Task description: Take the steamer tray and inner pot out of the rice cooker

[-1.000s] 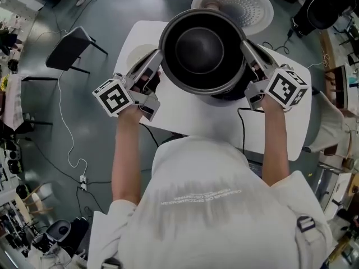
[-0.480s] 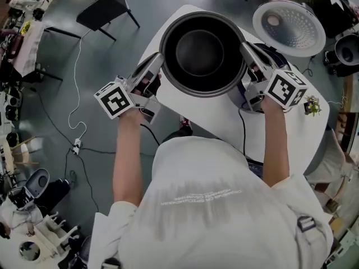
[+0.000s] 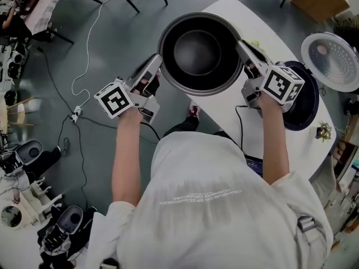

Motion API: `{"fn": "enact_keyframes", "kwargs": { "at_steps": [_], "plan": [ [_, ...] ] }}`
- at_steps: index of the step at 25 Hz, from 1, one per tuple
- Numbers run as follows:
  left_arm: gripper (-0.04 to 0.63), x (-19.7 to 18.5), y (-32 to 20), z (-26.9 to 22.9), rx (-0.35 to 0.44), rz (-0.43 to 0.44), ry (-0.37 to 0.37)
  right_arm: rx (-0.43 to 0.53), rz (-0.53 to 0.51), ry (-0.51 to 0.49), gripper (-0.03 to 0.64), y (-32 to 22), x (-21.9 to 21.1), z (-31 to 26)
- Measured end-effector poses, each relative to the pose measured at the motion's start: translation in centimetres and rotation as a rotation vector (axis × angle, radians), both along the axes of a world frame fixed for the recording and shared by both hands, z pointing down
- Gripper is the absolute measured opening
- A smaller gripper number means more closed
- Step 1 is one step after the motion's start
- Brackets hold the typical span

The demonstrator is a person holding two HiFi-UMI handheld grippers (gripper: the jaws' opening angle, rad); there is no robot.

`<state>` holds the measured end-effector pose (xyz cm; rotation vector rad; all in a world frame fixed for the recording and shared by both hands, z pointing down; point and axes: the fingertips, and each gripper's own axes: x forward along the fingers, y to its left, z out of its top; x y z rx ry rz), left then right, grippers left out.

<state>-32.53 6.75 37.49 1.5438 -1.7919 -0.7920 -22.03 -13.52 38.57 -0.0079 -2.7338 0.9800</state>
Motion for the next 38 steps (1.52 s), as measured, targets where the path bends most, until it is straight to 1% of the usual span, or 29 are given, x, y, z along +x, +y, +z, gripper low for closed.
{"fn": "enact_keyframes", "kwargs": {
  "at_steps": [3,9,11,16,21,23,26,31,34,36,38],
  "plan": [
    [0.043,-0.8,1.2,2.0,-0.034,-0.033,-0.003,-0.012,-0.035,0.025,0.063,0.7,-1.7,1.9],
    [0.038,-3.0,3.2,6.0,-0.043,-0.094,0.059,-0.033,-0.091,0.109,0.063,2.6,-4.6,6.4],
    [0.037,-3.5,3.8,7.1,-0.046,-0.105,0.084,-0.043,-0.115,0.138,0.063,3.3,-5.1,7.7],
    [0.037,-4.6,4.9,8.7,-0.059,-0.120,0.114,-0.069,-0.154,0.191,0.063,4.7,-5.8,9.3],
    [0.037,-4.7,5.8,12.2,-0.107,-0.140,0.148,-0.081,-0.186,0.255,0.063,5.8,-5.5,12.4],
    [0.037,-5.2,6.2,13.6,-0.118,-0.149,0.176,-0.090,-0.199,0.280,0.063,6.2,-6.1,13.7],
    [0.037,-6.5,6.4,15.0,-0.125,-0.155,0.218,-0.100,-0.202,0.314,0.063,6.2,-8.0,15.1],
    [0.041,-8.0,5.6,15.7,-0.124,-0.165,0.255,-0.149,-0.200,0.331,0.063,5.1,-10.1,15.9],
    [0.048,-8.6,4.5,16.5,-0.144,-0.167,0.261,-0.175,-0.177,0.335,0.063,3.8,-10.8,16.5],
    [0.049,-8.7,4.3,16.6,-0.143,-0.173,0.261,-0.178,-0.167,0.330,0.063,3.4,-11.0,16.5],
    [0.051,-8.5,4.3,16.3,-0.147,-0.172,0.233,-0.180,-0.164,0.322,0.063,3.5,-10.6,16.4]
  ]
}}
